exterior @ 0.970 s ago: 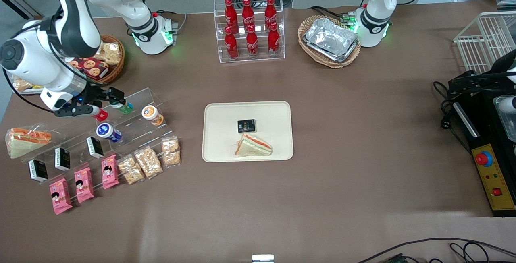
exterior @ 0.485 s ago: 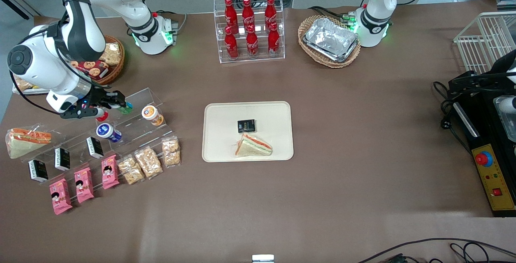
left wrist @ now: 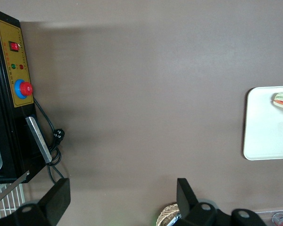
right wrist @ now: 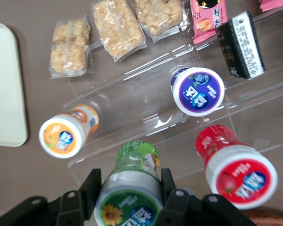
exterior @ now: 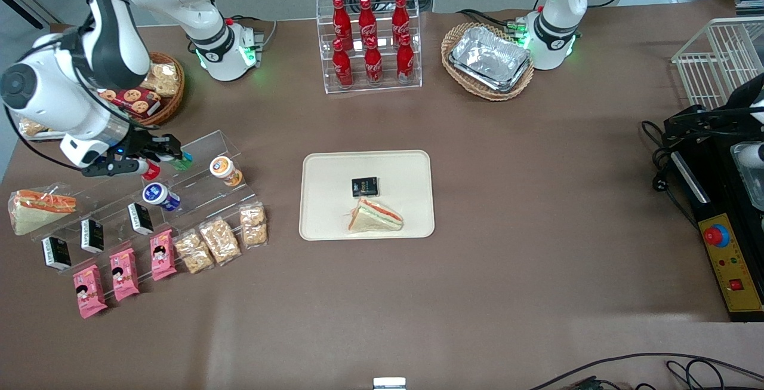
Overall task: Place green gum on tray
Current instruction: 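Lift the green bottle off the stand and carry it toward the cream tray, then lower the green bottle onto the tray beside the black box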
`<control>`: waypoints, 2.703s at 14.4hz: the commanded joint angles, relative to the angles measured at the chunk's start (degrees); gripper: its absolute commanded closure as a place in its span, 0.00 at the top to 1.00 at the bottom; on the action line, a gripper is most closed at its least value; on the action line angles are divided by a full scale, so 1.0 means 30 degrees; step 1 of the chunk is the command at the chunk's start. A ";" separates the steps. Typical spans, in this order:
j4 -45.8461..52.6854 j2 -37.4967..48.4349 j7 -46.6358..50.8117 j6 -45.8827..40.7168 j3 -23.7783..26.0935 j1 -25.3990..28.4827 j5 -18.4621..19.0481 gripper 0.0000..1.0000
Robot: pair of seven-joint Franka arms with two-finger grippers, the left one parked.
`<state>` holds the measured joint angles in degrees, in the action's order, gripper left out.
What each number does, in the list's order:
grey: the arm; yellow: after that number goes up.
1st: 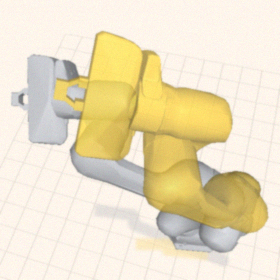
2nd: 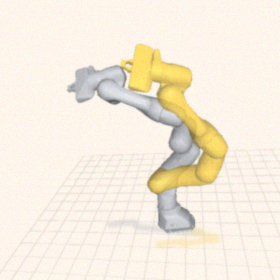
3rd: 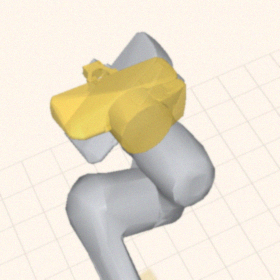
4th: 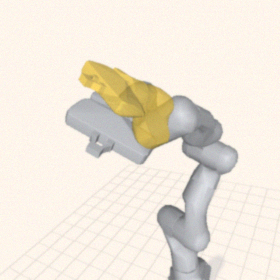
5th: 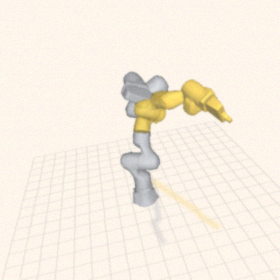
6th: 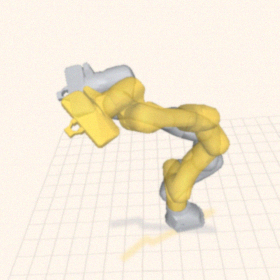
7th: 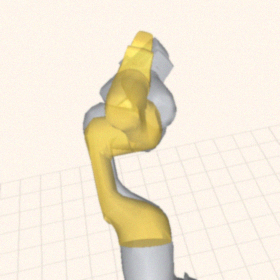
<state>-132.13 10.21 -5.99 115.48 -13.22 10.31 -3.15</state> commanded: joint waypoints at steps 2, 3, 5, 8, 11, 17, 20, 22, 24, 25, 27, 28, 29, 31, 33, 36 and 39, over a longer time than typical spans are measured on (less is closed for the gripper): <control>0.6123 -0.1731 0.0003 -0.6198 -0.0048 0.0224 -0.0006 0.38; 0.7092 -0.1966 0.0003 -0.7138 -0.0077 0.0224 0.0023 0.38; 0.9258 -0.2522 0.0003 -0.9042 -0.0077 0.0224 -0.0035 0.38; 1.1610 -0.3607 0.0411 -1.0896 -0.0048 0.0457 -0.0356 0.38; 1.1526 -0.3842 0.3127 -1.0781 -0.0048 0.2414 -0.0619 0.38; 1.0241 -0.4751 0.6386 -0.7595 -0.0048 0.5463 -0.3489 0.38; 0.9038 -0.5217 1.0127 -0.4870 -0.0077 0.8009 -0.3521 0.38; 0.8743 -0.6066 1.1686 -0.3376 -0.0048 0.9242 -0.3521 0.38; 0.8014 -0.6770 1.2422 -0.1561 -0.0048 1.0035 -0.3521 0.38; 0.7198 -0.7005 1.2657 -0.0334 -0.0077 1.0532 -0.3521 0.38; 0.5294 -0.7474 1.3126 0.2856 -0.0077 1.1558 -0.3492 0.38; 0.4763 -0.7824 1.3302 0.3974 -0.0077 1.1823 -0.3492 0.38; 0.4700 -0.8292 1.3420 0.4623 -0.0077 1.2029 -0.3492 0.38; 0.4670 -0.9287 1.4032 0.5941 -0.0077 1.2322 -0.3492 0.38; 0.4437 -1.0139 1.4154 0.7231 -0.0077 1.2646 -0.3492 0.38; 0.4406 -1.0581 1.4124 0.7705 -0.0077 1.2617 -0.3463 0.38; 0.4259 -1.0902 1.4124 0.8232 -0.0048 1.2617 -0.3433 0.40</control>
<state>-118.78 -21.83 35.95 137.81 -12.88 47.54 -12.55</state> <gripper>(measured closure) 0.432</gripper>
